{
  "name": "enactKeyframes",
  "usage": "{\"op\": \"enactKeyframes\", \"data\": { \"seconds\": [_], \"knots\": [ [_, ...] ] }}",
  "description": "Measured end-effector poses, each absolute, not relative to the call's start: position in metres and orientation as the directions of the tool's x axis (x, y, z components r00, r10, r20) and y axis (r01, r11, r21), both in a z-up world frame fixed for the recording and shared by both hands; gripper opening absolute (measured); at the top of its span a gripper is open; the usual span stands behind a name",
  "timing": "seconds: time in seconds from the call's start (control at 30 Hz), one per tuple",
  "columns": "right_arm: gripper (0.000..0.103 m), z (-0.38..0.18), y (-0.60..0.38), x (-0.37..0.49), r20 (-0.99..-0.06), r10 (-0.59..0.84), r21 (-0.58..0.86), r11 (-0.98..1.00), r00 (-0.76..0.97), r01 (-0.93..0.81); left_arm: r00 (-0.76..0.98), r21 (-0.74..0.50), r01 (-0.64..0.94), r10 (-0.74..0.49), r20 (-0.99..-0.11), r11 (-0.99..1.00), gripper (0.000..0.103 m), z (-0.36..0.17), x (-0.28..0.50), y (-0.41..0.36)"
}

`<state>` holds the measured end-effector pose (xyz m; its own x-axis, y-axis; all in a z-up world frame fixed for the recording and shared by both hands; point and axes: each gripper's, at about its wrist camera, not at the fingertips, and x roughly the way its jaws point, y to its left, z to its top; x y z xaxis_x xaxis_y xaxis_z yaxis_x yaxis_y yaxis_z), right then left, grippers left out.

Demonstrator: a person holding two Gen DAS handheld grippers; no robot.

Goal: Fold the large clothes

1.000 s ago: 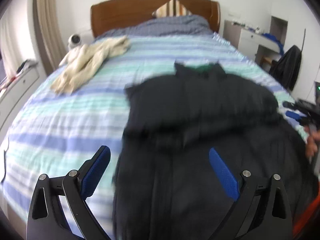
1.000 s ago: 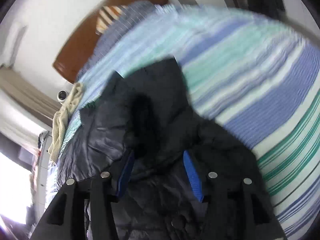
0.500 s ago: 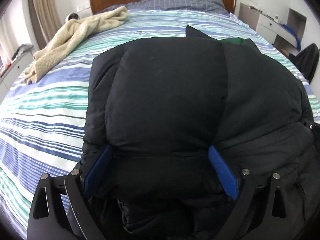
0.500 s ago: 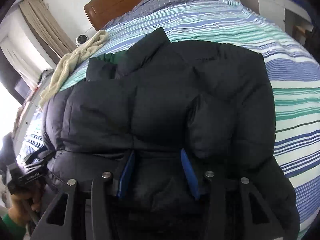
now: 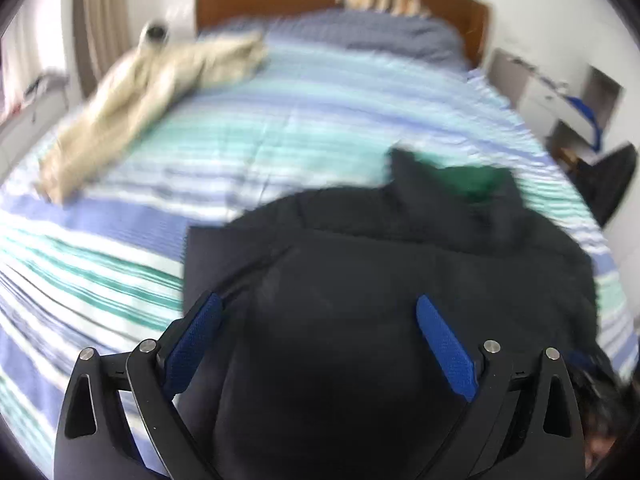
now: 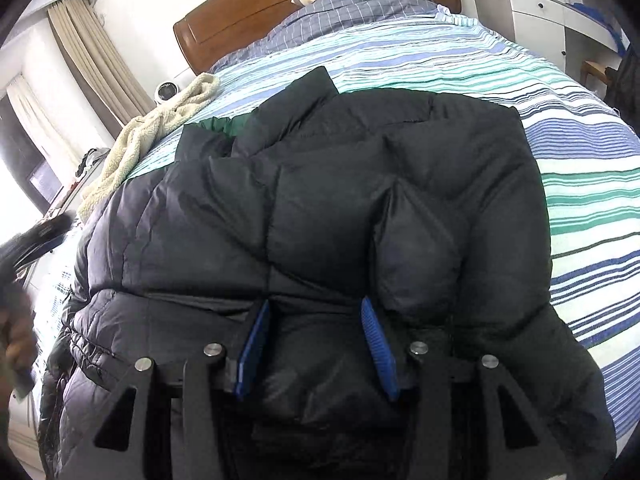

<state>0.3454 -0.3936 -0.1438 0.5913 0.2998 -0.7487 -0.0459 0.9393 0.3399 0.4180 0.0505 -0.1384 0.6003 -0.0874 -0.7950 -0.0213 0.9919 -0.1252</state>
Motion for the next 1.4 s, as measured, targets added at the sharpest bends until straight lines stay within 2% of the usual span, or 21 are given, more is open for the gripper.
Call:
{"op": "enactKeyframes", "data": {
  "seconds": [0.07,0.13,0.2,0.4,0.6,0.77,1.0,1.2,1.4],
  "knots": [
    [0.047,-0.144,-0.394,0.345,-0.745,0.307,0.347,0.937,0.592,-0.049,0.544,-0.172,-0.067,-0.109,-0.832,0.983,0.101,-0.172,0.431,0.064],
    [0.047,-0.145,-0.394,0.345,-0.740,0.313,0.353,0.934,0.595,-0.053,0.567,-0.184,-0.087,-0.103,-0.817,0.979,0.102,-0.179,0.429,0.065],
    [0.047,-0.146,-0.394,0.344,-0.736,0.314,0.355,0.933,0.600,-0.053,0.569,-0.130,-0.073,-0.066,-0.820,0.989,0.102,-0.180,0.427,0.057],
    [0.047,-0.148,-0.395,0.343,-0.732,0.308,0.351,0.935,0.608,-0.051,0.546,-0.096,-0.047,-0.055,-0.836,0.994,0.100,-0.164,0.417,0.058],
    [0.047,-0.148,-0.397,0.342,-0.722,0.313,0.361,0.931,0.617,-0.050,0.616,-0.102,0.073,-0.125,-0.777,0.992,0.100,-0.122,0.363,0.051],
    [0.047,-0.148,-0.396,0.341,-0.720,0.312,0.361,0.931,0.620,-0.050,0.573,-0.068,0.110,-0.119,-0.810,0.992,0.102,-0.162,0.350,0.048],
    [0.047,-0.144,-0.382,0.344,-0.761,0.238,0.262,0.964,0.604,-0.049,0.584,-0.050,0.086,-0.091,-0.806,0.995,0.103,-0.169,0.352,0.046],
    [0.049,-0.128,-0.380,0.339,-0.770,0.205,0.217,0.975,0.605,-0.054,0.563,-0.052,0.076,-0.086,-0.822,0.996,0.101,-0.140,0.330,0.042],
    [0.051,-0.084,-0.374,0.293,-0.752,0.201,0.174,0.979,0.628,-0.105,0.577,-0.065,0.220,-0.184,-0.795,0.973,0.101,-0.091,0.271,0.017]
  ]
}}
